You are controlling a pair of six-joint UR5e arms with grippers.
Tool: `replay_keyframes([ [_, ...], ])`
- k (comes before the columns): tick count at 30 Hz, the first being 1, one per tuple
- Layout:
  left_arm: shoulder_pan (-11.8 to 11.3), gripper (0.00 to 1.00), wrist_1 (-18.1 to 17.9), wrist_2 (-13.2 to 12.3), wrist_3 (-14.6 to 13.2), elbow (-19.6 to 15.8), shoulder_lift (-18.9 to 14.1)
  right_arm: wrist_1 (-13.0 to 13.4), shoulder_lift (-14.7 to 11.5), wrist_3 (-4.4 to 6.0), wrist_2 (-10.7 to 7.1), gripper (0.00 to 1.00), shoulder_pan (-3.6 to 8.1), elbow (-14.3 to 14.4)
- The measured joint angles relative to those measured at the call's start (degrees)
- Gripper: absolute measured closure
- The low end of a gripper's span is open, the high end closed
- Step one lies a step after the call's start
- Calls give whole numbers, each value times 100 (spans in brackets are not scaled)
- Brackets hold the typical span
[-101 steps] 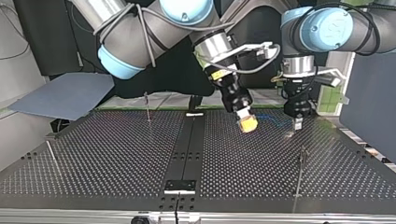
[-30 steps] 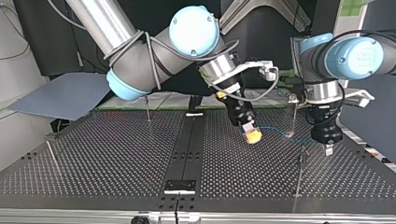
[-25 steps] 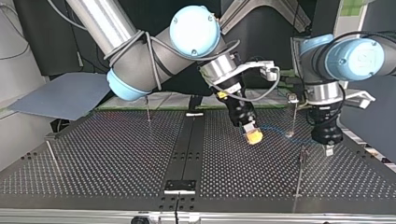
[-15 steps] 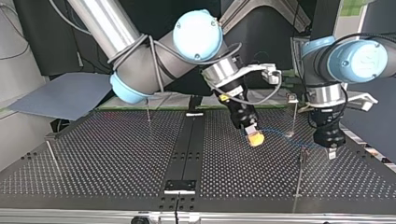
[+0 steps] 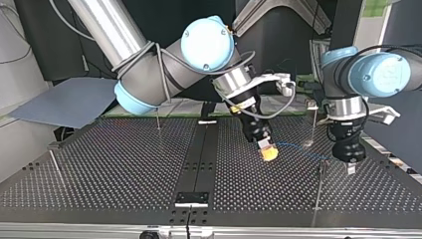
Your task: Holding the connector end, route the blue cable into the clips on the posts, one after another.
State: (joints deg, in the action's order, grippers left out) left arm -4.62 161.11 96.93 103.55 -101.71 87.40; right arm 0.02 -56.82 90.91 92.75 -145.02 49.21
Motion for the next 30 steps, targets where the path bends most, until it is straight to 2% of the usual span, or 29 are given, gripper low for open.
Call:
replay_keyframes([
  [15,-62,100,-219,-127,54,57,105,8,105,31,-76,100,132,-2],
  [22,-91,100,-270,-229,94,182,264,19,146,62,-110,100,227,-2],
  [27,-130,100,-356,-242,228,251,306,25,155,84,-117,100,264,-2],
  [30,-165,100,-378,-251,275,266,342,30,176,91,-160,100,328,-2],
])
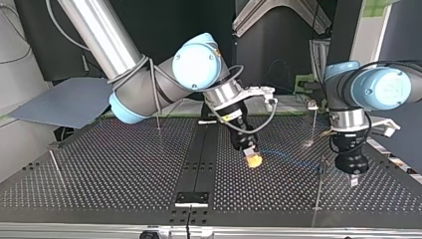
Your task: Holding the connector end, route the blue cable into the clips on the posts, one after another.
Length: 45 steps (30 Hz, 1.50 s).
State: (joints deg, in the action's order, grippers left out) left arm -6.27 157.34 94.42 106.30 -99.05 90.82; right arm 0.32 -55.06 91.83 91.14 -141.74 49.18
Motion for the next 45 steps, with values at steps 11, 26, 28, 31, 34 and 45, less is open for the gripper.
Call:
replay_keyframes([
  [11,-161,100,-97,-157,80,9,145,36,79,4,-201,100,328,-44],
  [26,-271,100,-358,-419,369,110,325,128,141,4,-448,100,568,-141],
  [28,-273,100,-358,-446,369,149,393,135,211,-3,-473,100,577,-189],
  [31,-288,100,-360,-461,371,192,438,138,329,-14,-488,100,582,-295],
  [34,-303,100,-359,-464,373,209,452,142,384,-9,-488,100,586,-362],
  [45,-264,29,-155,-469,333,216,452,136,403,-1,-506,100,616,-432],
])
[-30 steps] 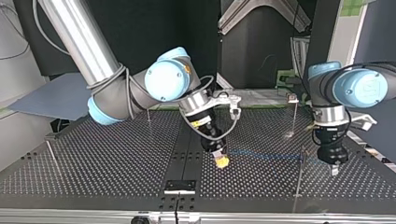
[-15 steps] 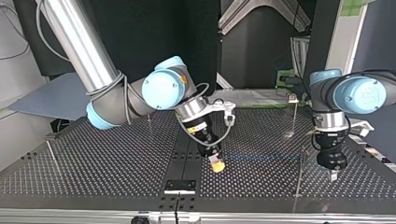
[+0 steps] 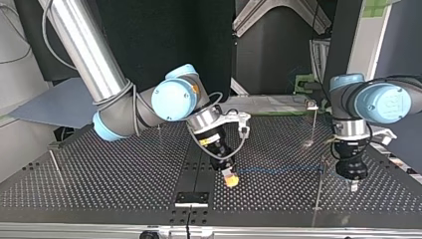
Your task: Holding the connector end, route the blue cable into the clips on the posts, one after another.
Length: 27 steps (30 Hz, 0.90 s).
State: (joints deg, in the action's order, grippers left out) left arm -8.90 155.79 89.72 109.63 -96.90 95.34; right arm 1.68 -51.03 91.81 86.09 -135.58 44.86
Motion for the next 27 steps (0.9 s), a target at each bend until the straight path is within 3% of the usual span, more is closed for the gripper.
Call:
replay_keyframes([
  [1,5,10,16,8,-11,0,0,0,1,0,1,100,1,0],
  [2,11,0,36,20,-21,0,0,0,1,0,2,100,5,0],
  [10,55,0,401,334,-220,-1,-17,-1,1,4,-2,100,60,-5],
  [14,56,0,611,424,-153,-1,-53,0,0,5,-4,100,85,-6],
  [21,50,0,945,409,113,-2,-88,1,2,5,-13,100,149,-7],
  [27,72,0,1260,256,286,-3,-345,-6,1,5,-78,100,193,-46],
])
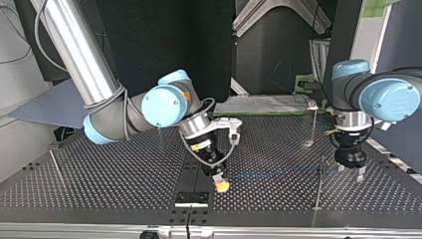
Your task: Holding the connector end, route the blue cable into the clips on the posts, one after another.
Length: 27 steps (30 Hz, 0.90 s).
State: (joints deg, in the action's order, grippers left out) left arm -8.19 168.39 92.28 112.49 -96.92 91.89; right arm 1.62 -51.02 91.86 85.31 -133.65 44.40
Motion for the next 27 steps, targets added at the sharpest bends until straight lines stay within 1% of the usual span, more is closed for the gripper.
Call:
replay_keyframes([
  [5,55,0,295,76,82,0,-288,-17,0,0,-20,100,8,-42],
  [7,93,0,431,98,58,0,-390,-19,-1,0,-22,100,8,-55],
  [15,326,0,901,269,-87,-28,-512,-28,-2,0,-55,100,9,-67],
  [23,468,0,1396,399,-48,-63,-713,-113,-15,0,-75,100,7,-100],
  [27,494,0,1649,409,-15,-106,-919,-149,-17,0,-76,100,-1,-103],
])
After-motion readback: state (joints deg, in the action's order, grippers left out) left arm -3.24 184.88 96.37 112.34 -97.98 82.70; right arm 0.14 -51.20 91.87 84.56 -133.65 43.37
